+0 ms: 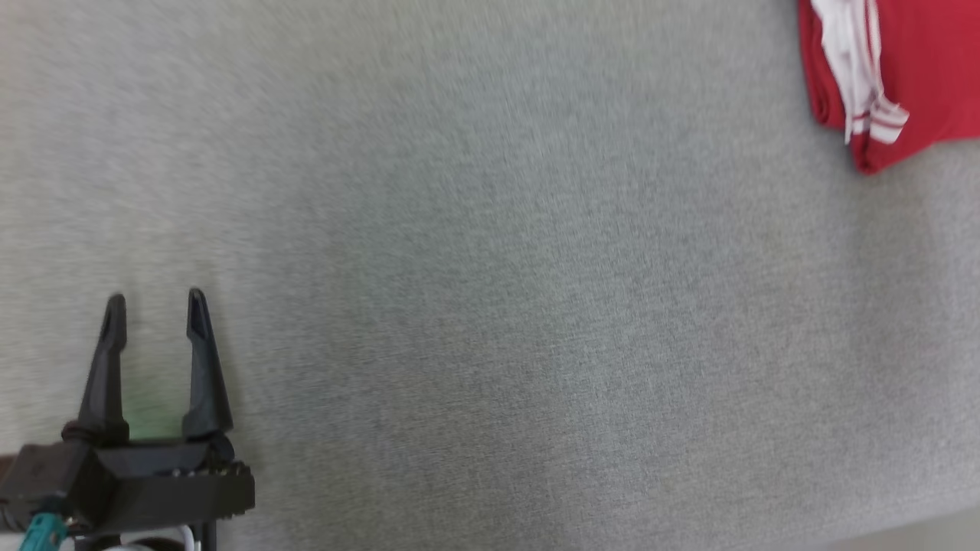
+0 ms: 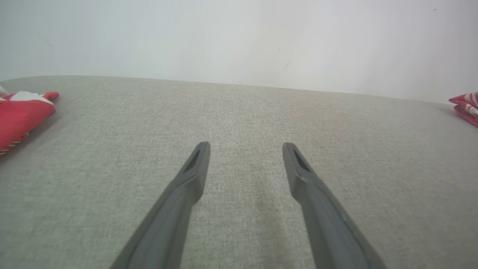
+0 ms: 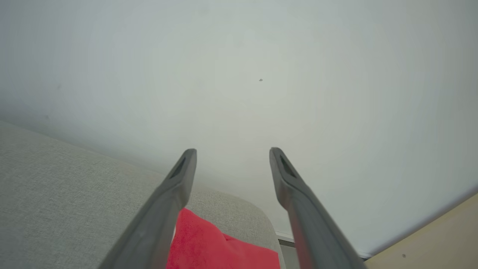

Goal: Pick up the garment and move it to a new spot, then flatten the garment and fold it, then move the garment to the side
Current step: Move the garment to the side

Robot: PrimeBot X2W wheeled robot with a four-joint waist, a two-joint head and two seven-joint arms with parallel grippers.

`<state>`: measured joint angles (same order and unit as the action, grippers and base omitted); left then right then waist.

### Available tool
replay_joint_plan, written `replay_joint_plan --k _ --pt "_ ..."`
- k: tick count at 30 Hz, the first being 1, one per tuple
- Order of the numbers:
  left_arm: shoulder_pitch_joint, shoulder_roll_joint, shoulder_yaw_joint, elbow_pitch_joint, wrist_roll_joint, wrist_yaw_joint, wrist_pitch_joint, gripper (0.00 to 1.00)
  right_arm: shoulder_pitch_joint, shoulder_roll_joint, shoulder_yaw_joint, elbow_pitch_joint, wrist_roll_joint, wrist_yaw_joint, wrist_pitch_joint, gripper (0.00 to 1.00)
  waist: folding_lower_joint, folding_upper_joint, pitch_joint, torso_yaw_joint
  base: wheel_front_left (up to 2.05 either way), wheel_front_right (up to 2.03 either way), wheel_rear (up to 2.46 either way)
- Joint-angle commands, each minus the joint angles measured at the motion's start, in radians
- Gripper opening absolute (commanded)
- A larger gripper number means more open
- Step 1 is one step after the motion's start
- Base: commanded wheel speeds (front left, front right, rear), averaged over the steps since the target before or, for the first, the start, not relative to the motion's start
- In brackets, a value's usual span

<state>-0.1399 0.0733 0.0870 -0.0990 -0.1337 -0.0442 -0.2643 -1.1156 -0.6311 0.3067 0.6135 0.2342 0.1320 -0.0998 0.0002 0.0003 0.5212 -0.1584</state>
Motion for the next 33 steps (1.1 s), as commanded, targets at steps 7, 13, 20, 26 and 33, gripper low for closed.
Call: replay_joint_plan --k 7,13,20,26,33 --pt "0.074 -0.016 0.022 0.027 -0.015 0.014 0.000 1.00 0.206 0.139 -0.062 -0.087 0.021 -0.003 -0.084 1.00 -0.0002 -0.0003 -0.196 0.073 0.00 0.00 0.00" --pt "0.114 -0.020 0.046 0.047 -0.022 0.017 0.000 1.00 0.395 0.231 -0.098 -0.174 0.004 -0.003 -0.110 1.00 -0.0002 -0.0003 -0.254 0.084 0.00 0.00 0.00" --pt "0.137 -0.022 0.047 0.082 -0.023 0.011 0.000 1.00 0.642 0.340 -0.140 -0.273 -0.026 -0.003 -0.124 1.00 -0.0002 -0.0003 -0.312 0.100 0.00 0.00 0.00" --pt "0.140 -0.023 0.033 0.115 -0.024 0.006 0.000 1.00 0.811 0.405 -0.166 -0.348 -0.044 -0.003 -0.127 1.00 -0.0002 -0.0003 -0.353 0.119 0.00 0.00 0.00" --pt "0.153 -0.023 0.020 0.153 -0.023 -0.007 0.000 1.00 0.975 0.476 -0.202 -0.445 -0.077 -0.003 -0.119 1.00 -0.0002 -0.0003 -0.403 0.132 0.00 0.00 0.00"
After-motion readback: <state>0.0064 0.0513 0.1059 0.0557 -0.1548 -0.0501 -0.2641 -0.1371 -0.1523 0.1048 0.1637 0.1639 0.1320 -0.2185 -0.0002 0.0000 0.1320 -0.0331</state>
